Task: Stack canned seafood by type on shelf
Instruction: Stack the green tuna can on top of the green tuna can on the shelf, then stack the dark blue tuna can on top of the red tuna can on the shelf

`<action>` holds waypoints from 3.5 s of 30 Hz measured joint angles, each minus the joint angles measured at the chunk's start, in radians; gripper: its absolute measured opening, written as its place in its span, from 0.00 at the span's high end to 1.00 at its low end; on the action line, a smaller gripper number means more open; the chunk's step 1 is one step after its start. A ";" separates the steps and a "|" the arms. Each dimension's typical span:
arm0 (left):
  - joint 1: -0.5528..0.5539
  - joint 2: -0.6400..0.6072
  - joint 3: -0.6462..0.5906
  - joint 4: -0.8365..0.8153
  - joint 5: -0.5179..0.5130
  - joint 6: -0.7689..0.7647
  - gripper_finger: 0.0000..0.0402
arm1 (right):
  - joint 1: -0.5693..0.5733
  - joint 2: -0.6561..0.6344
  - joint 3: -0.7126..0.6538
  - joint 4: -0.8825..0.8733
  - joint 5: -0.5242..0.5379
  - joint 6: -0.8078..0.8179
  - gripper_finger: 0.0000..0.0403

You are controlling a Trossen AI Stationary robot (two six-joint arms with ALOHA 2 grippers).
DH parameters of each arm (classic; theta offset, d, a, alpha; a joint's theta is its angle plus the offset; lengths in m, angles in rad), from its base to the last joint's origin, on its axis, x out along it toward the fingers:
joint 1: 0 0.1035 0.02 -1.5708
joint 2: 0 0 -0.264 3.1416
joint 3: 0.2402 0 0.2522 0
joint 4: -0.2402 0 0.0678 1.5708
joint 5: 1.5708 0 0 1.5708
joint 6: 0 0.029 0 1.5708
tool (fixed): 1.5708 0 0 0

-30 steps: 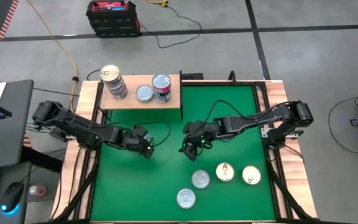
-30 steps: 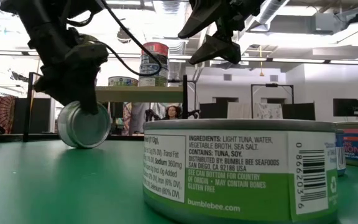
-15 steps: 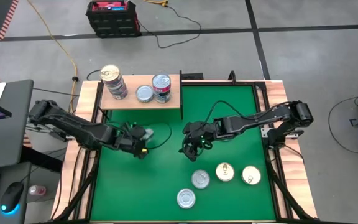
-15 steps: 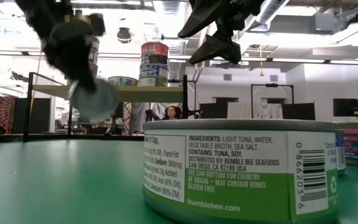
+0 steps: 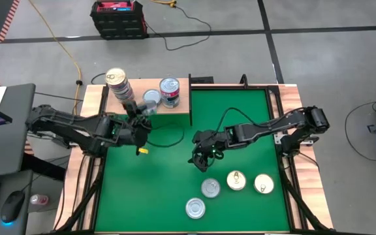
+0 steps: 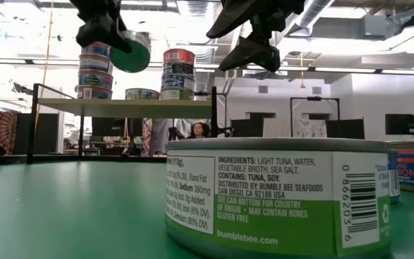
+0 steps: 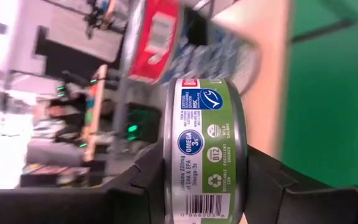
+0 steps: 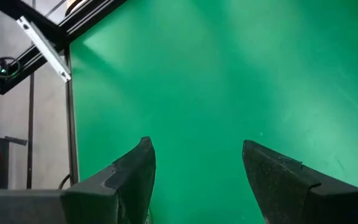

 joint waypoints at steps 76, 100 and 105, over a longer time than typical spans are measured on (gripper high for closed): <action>0.392 0.032 0.129 -0.016 0.546 0.165 0.40 | 0.019 -0.004 0.000 0.021 0.024 0.019 0.34; -0.252 0.131 0.111 0.289 0.932 -0.656 0.48 | -0.019 -0.104 0.001 -0.555 -0.235 -0.123 0.37; -0.314 0.211 -0.015 0.663 0.876 -0.700 0.48 | 0.035 -0.007 0.001 -0.418 -0.304 -0.118 0.44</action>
